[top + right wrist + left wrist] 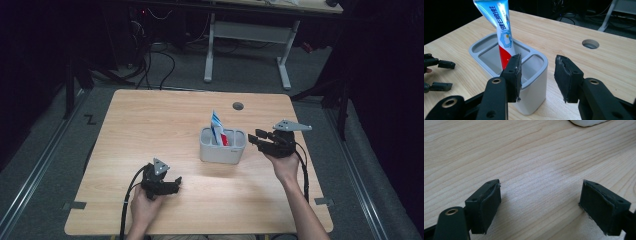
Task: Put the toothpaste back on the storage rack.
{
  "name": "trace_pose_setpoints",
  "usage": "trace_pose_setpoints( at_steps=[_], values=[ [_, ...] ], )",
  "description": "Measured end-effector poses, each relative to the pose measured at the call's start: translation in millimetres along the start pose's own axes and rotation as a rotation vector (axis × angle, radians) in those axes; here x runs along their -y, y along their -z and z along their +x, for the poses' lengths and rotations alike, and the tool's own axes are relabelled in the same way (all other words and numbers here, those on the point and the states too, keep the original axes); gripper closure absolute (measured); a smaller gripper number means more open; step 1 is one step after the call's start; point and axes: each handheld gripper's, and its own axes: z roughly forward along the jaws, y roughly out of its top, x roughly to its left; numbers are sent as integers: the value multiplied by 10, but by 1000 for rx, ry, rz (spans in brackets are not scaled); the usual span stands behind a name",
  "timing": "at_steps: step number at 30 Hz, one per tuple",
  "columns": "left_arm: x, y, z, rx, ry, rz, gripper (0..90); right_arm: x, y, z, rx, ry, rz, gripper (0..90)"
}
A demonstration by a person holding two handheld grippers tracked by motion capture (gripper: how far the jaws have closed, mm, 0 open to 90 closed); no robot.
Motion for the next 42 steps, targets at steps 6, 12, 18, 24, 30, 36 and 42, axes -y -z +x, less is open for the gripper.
trace_pose_setpoints(
  at_steps=[6,12,18,24,30,36,42],
  values=[
    [0,0,0,0,0,0,175,56,46,-35,-1,-18,-5,570],
    [0,0,0,-1,1,0,175,142,97,-77,7,-33,1,570],
    [0,0,0,-1,1,0,175,230,155,-124,11,-50,-4,570],
    [0,-1,0,0,1,0,175,354,270,-218,22,-97,-28,570],
    [-1,-1,0,-1,0,0,175,432,320,-259,30,-110,-27,570],
    [-1,-1,0,-2,1,0,175,533,341,-295,38,-131,-30,570],
    [-1,-2,0,-3,1,-1,175,658,337,-310,36,-148,-14,568]
  ],
)
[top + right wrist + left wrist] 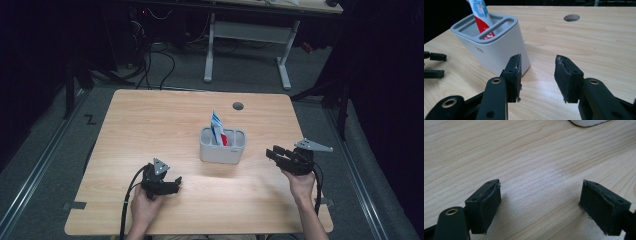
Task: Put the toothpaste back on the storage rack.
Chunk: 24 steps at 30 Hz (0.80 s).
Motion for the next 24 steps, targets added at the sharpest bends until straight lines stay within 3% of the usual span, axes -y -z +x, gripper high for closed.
trace_pose_setpoints(
  at_steps=[12,24],
  values=[
    [0,0,-1,0,0,0,175,185,-29,-150,21,-53,-3,567],
    [0,0,-1,-1,1,0,175,430,-138,-280,34,-123,36,565]
  ],
)
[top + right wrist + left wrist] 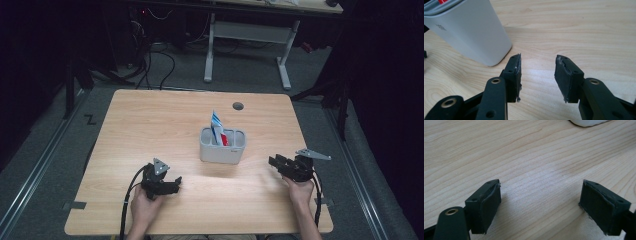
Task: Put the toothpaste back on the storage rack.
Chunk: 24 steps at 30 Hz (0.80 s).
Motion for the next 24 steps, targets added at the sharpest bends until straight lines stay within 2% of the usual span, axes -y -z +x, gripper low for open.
trace_pose_setpoints(
  at_steps=[4,9,18,19,24],
  values=[
    [0,0,0,0,0,0,175,61,-29,-25,8,-10,10,565],
    [0,0,0,0,0,0,176,98,-72,-27,30,4,41,560],
    [0,0,0,0,0,0,175,162,-216,77,125,108,122,543],
    [0,0,0,0,0,0,175,162,-216,83,128,117,115,543],
    [0,0,0,0,0,0,175,162,-241,103,152,128,138,525]
  ],
)
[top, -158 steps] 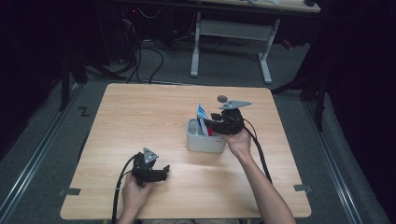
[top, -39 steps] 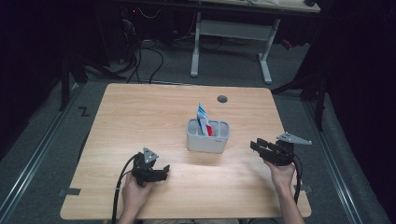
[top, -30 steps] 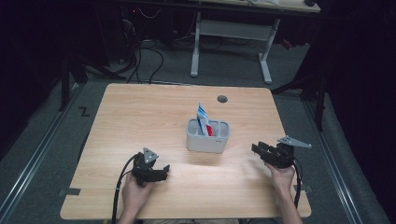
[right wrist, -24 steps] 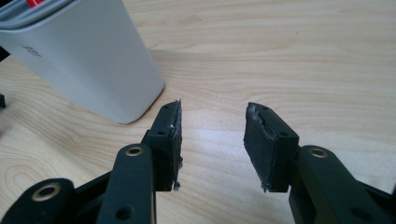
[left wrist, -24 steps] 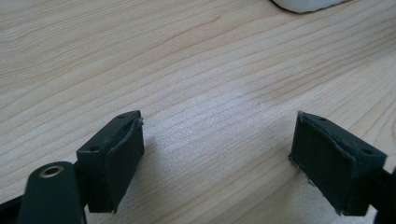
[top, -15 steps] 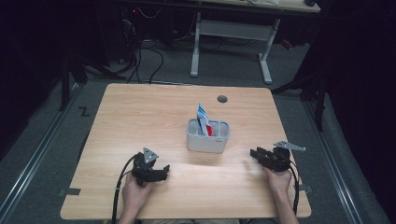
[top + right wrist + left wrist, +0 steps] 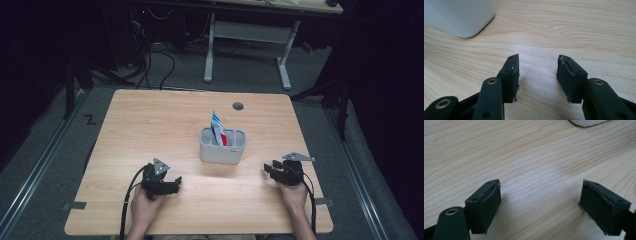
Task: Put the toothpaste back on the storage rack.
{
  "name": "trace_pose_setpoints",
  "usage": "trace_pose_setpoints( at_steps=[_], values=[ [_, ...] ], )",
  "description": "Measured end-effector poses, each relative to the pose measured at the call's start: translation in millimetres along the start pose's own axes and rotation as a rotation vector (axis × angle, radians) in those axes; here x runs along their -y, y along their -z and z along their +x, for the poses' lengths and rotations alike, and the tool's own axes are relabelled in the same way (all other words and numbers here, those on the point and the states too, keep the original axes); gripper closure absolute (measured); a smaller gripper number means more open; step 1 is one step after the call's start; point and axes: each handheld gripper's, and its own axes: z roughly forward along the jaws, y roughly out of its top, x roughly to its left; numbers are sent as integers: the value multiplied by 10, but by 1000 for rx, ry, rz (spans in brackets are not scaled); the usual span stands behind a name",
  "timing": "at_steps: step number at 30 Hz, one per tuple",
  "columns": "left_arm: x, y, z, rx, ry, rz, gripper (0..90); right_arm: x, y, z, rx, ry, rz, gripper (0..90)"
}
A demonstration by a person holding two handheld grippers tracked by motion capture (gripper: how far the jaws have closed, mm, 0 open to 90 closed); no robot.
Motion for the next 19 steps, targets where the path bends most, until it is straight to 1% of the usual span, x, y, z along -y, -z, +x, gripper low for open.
trace_pose_setpoints(
  at_steps=[1,2,4,5,6,8,9,11,12,19],
  values=[
    [0,0,0,0,0,0,175,-3,-7,20,16,16,3,518],
    [0,0,0,0,0,0,175,-3,-7,20,16,16,3,518],
    [1,1,-1,0,1,0,175,-5,-13,43,26,31,7,501],
    [1,0,0,-1,1,0,175,-5,-20,77,45,65,12,477],
    [1,0,0,-1,1,0,175,-5,-20,77,45,65,12,477],
    [1,0,0,-1,2,0,176,-1,-31,158,90,118,20,447],
    [1,0,-1,-1,2,0,176,-1,-31,158,90,118,20,447],
    [1,0,0,-1,2,0,176,-3,-33,138,78,98,23,430],
    [1,0,0,-1,2,0,176,-2,-36,145,82,106,23,427],
    [-4,-3,4,3,5,-1,178,-3,-36,143,79,107,24,420]
  ],
)
